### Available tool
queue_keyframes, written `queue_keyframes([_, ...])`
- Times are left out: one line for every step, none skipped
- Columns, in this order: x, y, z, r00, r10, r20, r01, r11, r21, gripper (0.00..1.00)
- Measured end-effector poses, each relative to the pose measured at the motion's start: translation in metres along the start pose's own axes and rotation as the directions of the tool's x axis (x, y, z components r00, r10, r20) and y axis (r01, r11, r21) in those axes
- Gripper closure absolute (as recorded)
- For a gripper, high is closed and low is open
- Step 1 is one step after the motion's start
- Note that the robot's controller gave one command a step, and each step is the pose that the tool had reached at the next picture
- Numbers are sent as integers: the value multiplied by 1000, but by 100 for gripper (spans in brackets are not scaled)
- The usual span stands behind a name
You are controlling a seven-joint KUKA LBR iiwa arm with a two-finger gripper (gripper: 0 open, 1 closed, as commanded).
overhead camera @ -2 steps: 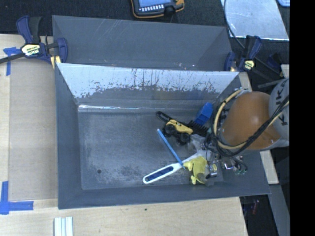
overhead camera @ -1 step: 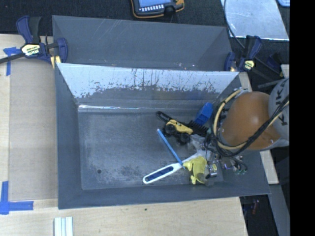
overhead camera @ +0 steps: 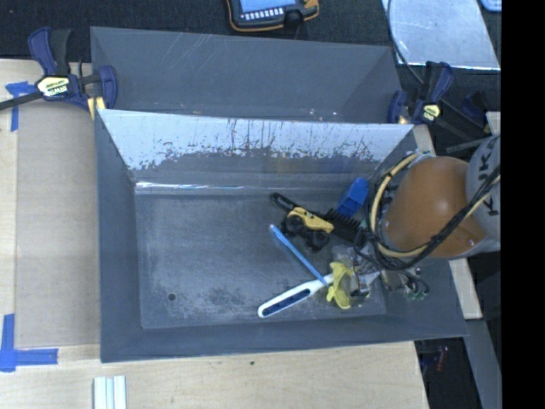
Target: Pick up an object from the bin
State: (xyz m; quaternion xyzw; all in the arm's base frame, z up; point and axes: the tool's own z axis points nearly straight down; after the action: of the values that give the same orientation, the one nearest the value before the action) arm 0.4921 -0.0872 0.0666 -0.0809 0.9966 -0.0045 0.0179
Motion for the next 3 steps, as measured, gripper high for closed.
queue_keyframes([0, 0, 0, 1000, 0, 0, 0, 1000, 0, 100])
queue_keyframes([2, 1, -12, 1000, 0, -6, 0, 1000, -2, 100])
queue_keyframes([1, 1, -44, 1000, 0, -9, 0, 1000, -3, 100])
